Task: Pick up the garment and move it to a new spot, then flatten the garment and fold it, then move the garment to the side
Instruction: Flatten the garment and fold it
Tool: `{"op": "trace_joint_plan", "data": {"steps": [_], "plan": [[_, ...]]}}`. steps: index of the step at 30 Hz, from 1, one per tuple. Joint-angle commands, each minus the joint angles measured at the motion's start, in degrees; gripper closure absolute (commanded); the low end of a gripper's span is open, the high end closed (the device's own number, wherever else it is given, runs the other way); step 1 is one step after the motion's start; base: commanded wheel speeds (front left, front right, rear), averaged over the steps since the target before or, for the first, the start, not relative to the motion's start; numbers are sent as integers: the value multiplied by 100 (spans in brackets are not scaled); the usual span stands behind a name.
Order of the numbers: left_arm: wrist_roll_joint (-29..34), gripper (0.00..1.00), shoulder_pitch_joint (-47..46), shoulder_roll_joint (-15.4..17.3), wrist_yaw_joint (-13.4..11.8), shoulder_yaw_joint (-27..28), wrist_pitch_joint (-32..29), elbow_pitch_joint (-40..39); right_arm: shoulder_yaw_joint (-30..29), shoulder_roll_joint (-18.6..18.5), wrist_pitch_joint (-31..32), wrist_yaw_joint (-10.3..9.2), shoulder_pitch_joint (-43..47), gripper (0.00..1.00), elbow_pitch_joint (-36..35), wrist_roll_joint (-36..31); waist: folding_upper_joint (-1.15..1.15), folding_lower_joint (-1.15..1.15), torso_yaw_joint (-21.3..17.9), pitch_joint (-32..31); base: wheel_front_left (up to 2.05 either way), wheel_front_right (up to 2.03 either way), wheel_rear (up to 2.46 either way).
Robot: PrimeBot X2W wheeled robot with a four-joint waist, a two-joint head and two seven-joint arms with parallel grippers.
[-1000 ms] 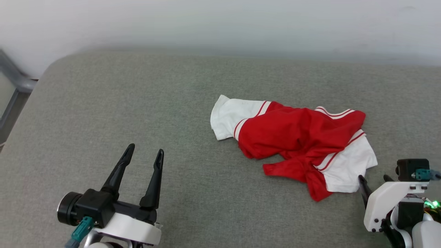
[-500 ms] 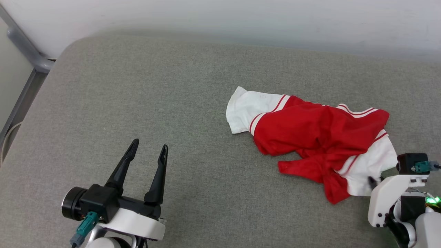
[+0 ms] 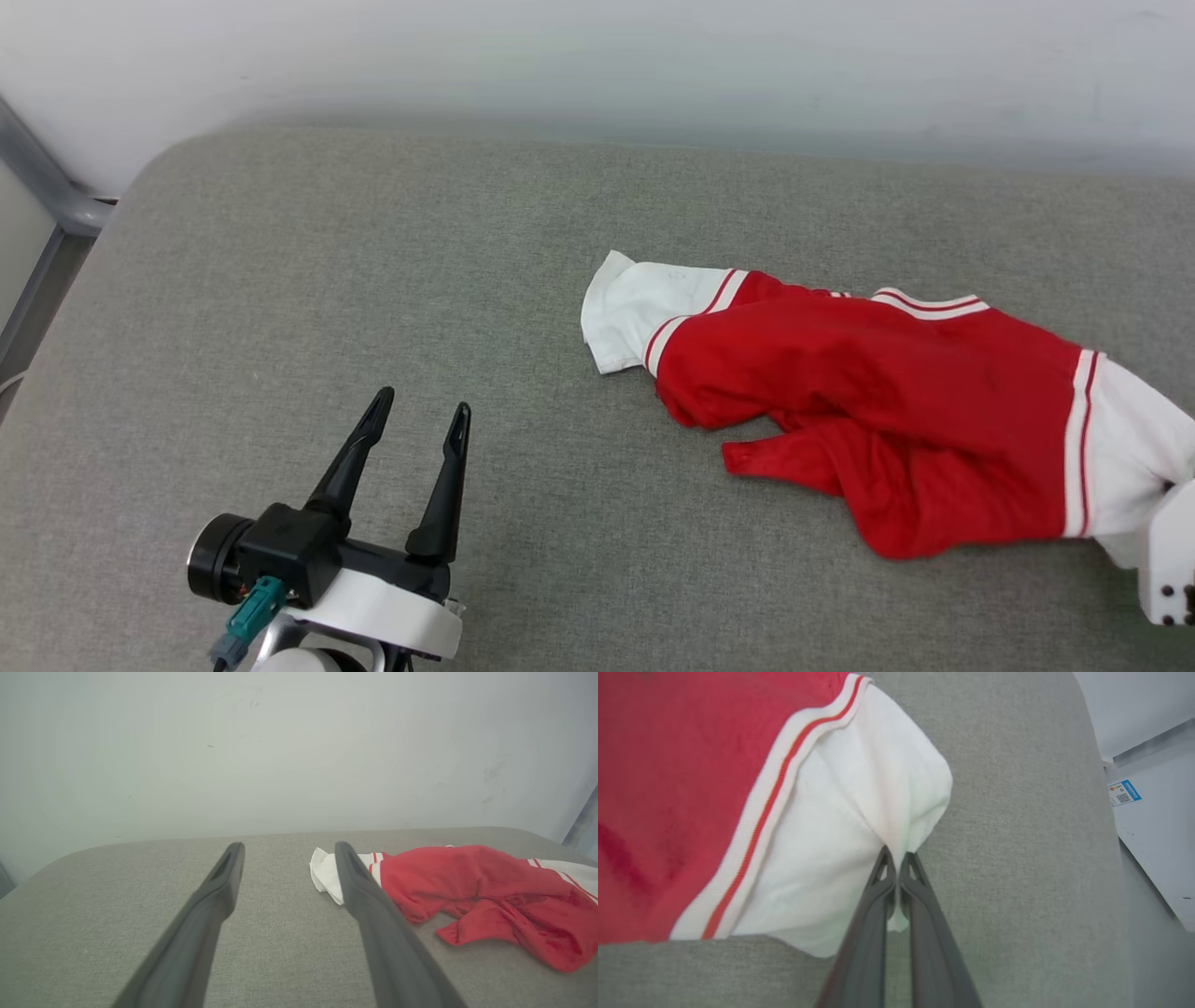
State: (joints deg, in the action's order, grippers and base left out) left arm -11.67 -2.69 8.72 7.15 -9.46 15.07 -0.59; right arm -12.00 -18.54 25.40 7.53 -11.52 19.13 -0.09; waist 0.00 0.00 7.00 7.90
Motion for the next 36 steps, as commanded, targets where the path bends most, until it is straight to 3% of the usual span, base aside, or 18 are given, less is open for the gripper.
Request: {"op": "trace_joint_plan", "data": {"steps": [1,2,3,7,11,19,24,29,36], "plan": [[40,0,6,-2,16,-10,15,12,-17,-95,-10,-8,58,100,99,-105,0,0,-17,-11,0,0,0],[42,0,-3,-1,18,-18,15,21,-38,-128,-69,-8,49,60,164,-169,0,0,-23,-17,0,0,0],[43,0,-13,-1,16,-25,15,29,-103,-132,-160,-8,17,0,236,-215,0,0,-28,-22,0,0,0],[2,0,32,17,26,-1,15,75,-506,235,-889,-8,-191,0,485,-253,0,0,-95,-117,0,0,0],[-64,0,86,24,28,47,15,97,-496,456,-1566,-7,-239,0,292,-175,0,0,-171,-208,0,0,0],[-231,0,199,-6,34,116,14,124,-268,1034,-2720,-7,124,0,-651,331,0,0,-418,-355,0,0,0],[-427,0,-126,176,35,-118,-8,287,-26,1347,-3048,-7,293,0,-1242,596,0,0,-635,-215,0,0,0],[-850,0,-863,584,35,-471,-760,581,135,1441,-3082,-7,270,0,-1650,665,0,0,-913,84,0,0,0],[-1709,0,-2469,1373,36,-898,-2494,924,123,1536,-3140,-7,99,0,-1962,691,0,0,-1341,712,0,0,0]]}}
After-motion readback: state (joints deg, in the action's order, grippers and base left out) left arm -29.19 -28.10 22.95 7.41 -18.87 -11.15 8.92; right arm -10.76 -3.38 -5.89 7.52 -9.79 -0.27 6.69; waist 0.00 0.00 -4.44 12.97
